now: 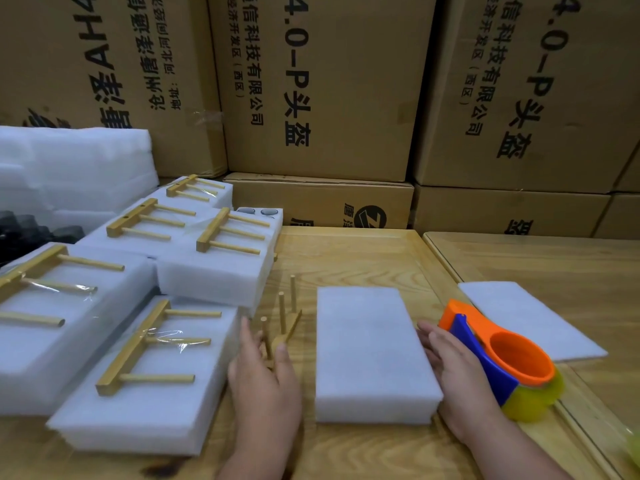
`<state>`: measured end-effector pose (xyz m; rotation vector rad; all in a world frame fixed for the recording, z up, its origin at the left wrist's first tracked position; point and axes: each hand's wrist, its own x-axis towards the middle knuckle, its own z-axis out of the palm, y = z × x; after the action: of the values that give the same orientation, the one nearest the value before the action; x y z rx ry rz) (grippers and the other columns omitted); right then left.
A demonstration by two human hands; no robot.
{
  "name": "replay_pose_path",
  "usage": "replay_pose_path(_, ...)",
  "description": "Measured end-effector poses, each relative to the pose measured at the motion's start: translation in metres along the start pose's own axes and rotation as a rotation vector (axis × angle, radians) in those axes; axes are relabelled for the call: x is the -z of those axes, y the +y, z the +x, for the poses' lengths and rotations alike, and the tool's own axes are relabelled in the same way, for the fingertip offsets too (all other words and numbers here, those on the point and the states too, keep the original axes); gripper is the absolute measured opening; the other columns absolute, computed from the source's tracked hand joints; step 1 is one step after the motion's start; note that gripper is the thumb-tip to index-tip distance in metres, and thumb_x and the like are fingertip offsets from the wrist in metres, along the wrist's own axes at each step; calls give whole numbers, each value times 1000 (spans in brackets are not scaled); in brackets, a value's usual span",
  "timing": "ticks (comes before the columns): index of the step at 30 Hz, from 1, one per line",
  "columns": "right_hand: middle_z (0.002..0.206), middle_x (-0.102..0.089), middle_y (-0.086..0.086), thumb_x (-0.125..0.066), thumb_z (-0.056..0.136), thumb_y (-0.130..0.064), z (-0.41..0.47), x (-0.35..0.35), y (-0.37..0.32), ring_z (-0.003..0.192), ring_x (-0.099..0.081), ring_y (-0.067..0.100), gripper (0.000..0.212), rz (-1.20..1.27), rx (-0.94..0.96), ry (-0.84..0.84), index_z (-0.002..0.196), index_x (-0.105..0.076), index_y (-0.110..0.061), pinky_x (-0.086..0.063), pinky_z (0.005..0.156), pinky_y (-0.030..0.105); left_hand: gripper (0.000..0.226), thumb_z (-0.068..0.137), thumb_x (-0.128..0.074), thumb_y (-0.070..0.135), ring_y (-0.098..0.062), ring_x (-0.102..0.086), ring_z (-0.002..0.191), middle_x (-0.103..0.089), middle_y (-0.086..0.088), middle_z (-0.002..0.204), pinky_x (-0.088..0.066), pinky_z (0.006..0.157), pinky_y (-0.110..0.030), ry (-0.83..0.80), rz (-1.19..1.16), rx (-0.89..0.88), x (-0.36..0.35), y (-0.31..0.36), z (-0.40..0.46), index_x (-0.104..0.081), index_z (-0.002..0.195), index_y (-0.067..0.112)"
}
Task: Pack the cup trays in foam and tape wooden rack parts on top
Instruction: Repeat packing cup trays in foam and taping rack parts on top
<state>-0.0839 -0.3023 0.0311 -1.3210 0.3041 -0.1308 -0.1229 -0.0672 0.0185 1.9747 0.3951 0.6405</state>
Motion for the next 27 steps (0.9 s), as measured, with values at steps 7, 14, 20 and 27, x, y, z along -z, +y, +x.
replay_pose_path(7,115,-75,8,-44,107,-16,-4,-3,-2,105,-72,21,29,1,1,-5,125,-66,-9,-56,94,39,27,100,-57,15,-29,-57,116,-73,-5,117,-40,103,-38,-62,144,-103,-2,1,9,-73,120,8)
replay_pose_path(14,114,-76,8,-46,106,-16,-3,-2,-2,106,-72,23,28,21,-11,-7,124,-67,-9,-56,96,44,37,96,-46,35,-10,-58,109,-69,19,105,-46,98,-43,-46,-24,-362,11,44,8,-76,109,18)
replay_pose_path(20,103,-79,4,-52,104,-13,-1,2,2,93,-76,18,23,12,11,-34,118,-69,-16,-55,75,34,28,95,-49,36,-14,-60,90,-68,17,86,-35,77,-36,-235,256,-741,2,87,8,-71,112,36)
replay_pose_path(27,103,-78,11,-51,103,-11,1,3,7,94,-76,27,22,67,22,-62,118,-68,-13,-57,72,36,34,103,-39,48,-11,-46,116,-62,17,121,-33,97,-34,-508,605,-778,-25,82,-4,-63,125,39)
